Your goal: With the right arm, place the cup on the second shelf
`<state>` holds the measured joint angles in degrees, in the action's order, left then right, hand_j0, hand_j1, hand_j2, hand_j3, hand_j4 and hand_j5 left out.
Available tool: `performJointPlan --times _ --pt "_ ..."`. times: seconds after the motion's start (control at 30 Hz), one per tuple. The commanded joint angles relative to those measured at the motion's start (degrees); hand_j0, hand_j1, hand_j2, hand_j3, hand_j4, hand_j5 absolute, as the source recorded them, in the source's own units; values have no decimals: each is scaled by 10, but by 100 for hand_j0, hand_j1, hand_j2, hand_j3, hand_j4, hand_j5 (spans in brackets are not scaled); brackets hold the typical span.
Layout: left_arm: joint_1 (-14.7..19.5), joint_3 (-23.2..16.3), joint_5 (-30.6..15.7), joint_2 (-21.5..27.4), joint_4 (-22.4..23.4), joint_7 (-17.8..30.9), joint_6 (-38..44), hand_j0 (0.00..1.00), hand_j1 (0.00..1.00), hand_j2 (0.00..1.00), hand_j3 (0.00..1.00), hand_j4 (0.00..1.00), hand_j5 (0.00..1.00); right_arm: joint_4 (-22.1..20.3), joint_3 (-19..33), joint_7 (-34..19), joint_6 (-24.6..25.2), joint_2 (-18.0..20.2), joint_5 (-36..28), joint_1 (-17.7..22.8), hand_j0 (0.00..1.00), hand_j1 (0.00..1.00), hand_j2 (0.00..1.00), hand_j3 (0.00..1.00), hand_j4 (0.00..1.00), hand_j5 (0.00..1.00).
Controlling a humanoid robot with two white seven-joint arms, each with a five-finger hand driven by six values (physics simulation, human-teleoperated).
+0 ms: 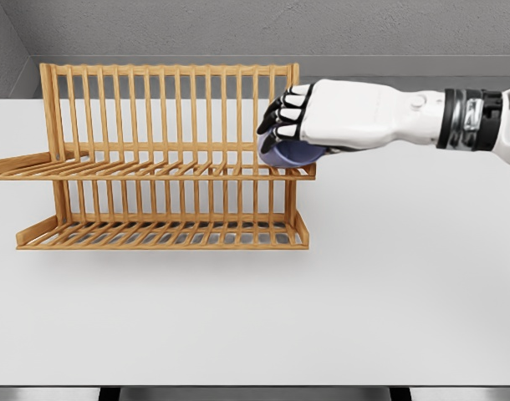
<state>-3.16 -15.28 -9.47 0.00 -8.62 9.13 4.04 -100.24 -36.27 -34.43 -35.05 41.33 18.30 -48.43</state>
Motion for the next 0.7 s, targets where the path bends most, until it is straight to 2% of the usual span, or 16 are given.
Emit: performJointPlan --times 0.0,0.07,0.1,0.13,0.23,0.4,0.43,0.5,0.53,0.57,0.63,0.67 --pt "0 0 0 0 0 0 0 100 100 100 100 100 100 0 -9 -6 0 -6 -4 0 55 55 55 55 55 55" --pt "1 0 0 0 0 0 0 100 100 100 100 100 100 0 -9 -6 0 -8 1 0 59 59 59 59 59 59" --pt "0 0 0 0 0 0 0 100 100 100 100 100 100 0 -9 -6 0 -8 1 0 73 73 73 73 73 73" --pt "0 0 0 0 0 0 0 100 100 100 100 100 100 0 -9 -6 0 -8 1 0 99 99 99 99 99 99" --pt "0 0 0 0 0 0 0 100 100 100 100 100 100 -2 3 -6 0 -8 -2 -4 100 100 100 100 100 100" --pt "0 0 0 0 0 0 0 100 100 100 100 100 100 4 142 -6 0 5 -5 12 100 100 100 100 100 100" --pt "0 0 0 0 0 0 0 100 100 100 100 100 100 7 164 -6 0 24 -6 29 100 100 100 100 100 100" --pt "0 0 0 0 0 0 0 100 100 100 100 100 100 11 231 -6 0 67 -7 100 100 100 100 100 100 100" --pt "0 0 0 0 0 0 0 100 100 100 100 100 100 29 267 -6 0 79 -10 129 100 100 100 100 100 100" --pt "0 0 0 0 0 0 0 100 100 100 100 100 100 60 277 -6 0 82 -10 144 100 100 100 100 100 100" --pt "0 0 0 0 0 0 0 100 100 100 100 100 100 152 275 -6 0 79 -9 167 100 100 100 100 100 100" --pt "0 0 0 0 0 0 0 100 100 100 100 100 100 160 269 -6 0 62 -5 185 100 100 100 100 100 100"
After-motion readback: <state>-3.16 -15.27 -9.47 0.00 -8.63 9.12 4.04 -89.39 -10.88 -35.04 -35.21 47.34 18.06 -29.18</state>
